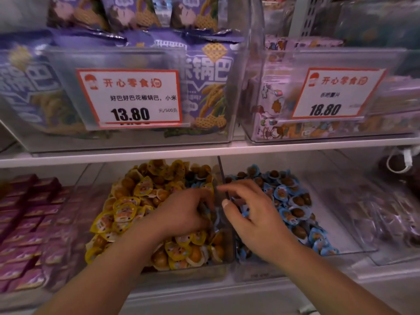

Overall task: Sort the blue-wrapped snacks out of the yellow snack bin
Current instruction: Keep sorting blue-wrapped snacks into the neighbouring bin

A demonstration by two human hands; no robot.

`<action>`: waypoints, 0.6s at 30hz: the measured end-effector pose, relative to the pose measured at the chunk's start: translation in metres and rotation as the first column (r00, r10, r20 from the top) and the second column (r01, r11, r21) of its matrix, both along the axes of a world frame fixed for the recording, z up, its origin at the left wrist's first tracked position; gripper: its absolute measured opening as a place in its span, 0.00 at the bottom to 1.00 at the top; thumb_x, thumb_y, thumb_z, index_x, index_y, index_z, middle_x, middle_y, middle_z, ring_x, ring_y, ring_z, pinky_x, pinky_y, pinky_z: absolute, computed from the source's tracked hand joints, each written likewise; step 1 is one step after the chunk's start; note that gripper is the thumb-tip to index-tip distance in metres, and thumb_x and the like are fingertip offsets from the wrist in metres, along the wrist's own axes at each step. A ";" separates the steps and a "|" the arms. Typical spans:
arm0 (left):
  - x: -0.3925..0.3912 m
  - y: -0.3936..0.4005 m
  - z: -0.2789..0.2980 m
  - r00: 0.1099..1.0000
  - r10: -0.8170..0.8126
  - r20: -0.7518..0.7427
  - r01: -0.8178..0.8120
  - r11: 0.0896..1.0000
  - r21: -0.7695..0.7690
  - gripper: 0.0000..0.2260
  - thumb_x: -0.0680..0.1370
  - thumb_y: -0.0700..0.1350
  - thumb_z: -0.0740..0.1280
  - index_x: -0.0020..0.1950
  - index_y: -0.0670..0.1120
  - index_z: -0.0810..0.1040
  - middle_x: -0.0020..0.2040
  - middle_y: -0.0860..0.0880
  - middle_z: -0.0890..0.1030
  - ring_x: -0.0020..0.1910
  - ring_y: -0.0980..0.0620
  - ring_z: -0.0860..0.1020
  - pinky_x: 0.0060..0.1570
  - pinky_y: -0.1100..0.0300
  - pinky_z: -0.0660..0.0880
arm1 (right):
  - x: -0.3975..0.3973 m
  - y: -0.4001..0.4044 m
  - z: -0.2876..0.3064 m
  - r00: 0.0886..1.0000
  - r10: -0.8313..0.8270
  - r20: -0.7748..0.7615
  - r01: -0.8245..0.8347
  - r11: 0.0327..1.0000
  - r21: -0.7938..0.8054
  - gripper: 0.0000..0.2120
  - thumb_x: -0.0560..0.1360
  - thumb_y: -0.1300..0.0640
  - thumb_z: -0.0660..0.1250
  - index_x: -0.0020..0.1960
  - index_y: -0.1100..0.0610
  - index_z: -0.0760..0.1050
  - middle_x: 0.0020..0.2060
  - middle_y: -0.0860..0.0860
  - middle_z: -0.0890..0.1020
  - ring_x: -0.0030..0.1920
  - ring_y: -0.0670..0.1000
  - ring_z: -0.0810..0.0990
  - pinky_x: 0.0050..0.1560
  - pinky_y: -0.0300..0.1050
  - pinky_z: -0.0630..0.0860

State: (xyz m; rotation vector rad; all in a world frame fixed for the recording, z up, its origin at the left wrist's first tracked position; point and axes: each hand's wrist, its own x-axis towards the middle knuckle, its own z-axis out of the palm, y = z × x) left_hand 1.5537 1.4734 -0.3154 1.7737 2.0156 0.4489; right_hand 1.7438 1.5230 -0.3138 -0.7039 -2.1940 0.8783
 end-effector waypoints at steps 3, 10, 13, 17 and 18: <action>-0.013 -0.010 0.014 0.994 0.065 0.083 -0.065 0.998 -0.005 0.12 0.66 0.43 0.77 0.45 0.54 0.81 0.45 0.55 0.80 0.44 0.55 0.80 0.45 0.56 0.79 | -0.003 0.004 0.005 0.999 -0.014 -0.042 0.013 1.000 -0.008 0.08 0.80 0.55 0.65 0.57 0.47 0.80 0.55 0.42 0.75 0.57 0.41 0.77 0.59 0.39 0.75; -0.037 -0.049 0.033 0.955 0.179 0.236 -0.213 0.969 0.129 0.13 0.68 0.36 0.78 0.43 0.53 0.82 0.44 0.54 0.83 0.39 0.58 0.81 0.35 0.70 0.75 | -0.009 -0.011 0.030 0.976 -0.066 -0.209 0.097 0.985 0.143 0.09 0.79 0.60 0.63 0.54 0.57 0.81 0.50 0.47 0.79 0.53 0.42 0.78 0.52 0.32 0.73; -0.049 -0.061 0.035 0.934 0.266 0.240 -0.323 0.915 0.243 0.12 0.68 0.37 0.78 0.42 0.53 0.83 0.43 0.52 0.84 0.39 0.59 0.80 0.37 0.73 0.72 | -0.025 -0.038 0.034 0.989 0.038 -0.146 -0.014 0.986 0.163 0.11 0.79 0.56 0.61 0.57 0.53 0.80 0.53 0.45 0.78 0.54 0.41 0.77 0.52 0.30 0.72; -0.061 -0.072 0.031 0.934 0.323 0.154 -0.355 0.892 0.281 0.10 0.69 0.42 0.79 0.40 0.54 0.81 0.44 0.53 0.83 0.40 0.62 0.78 0.38 0.75 0.69 | -0.066 -0.056 0.017 0.949 0.111 0.294 -0.049 0.976 -0.211 0.25 0.79 0.50 0.60 0.75 0.44 0.62 0.71 0.44 0.65 0.70 0.51 0.69 0.69 0.50 0.70; -0.063 -0.074 0.029 0.932 0.337 0.129 -0.361 0.890 0.279 0.10 0.69 0.44 0.79 0.40 0.55 0.80 0.44 0.55 0.82 0.41 0.63 0.77 0.38 0.76 0.68 | -0.075 -0.053 0.012 0.906 0.108 0.409 0.003 0.965 -0.261 0.28 0.79 0.48 0.60 0.78 0.46 0.57 0.75 0.48 0.60 0.75 0.55 0.62 0.73 0.54 0.65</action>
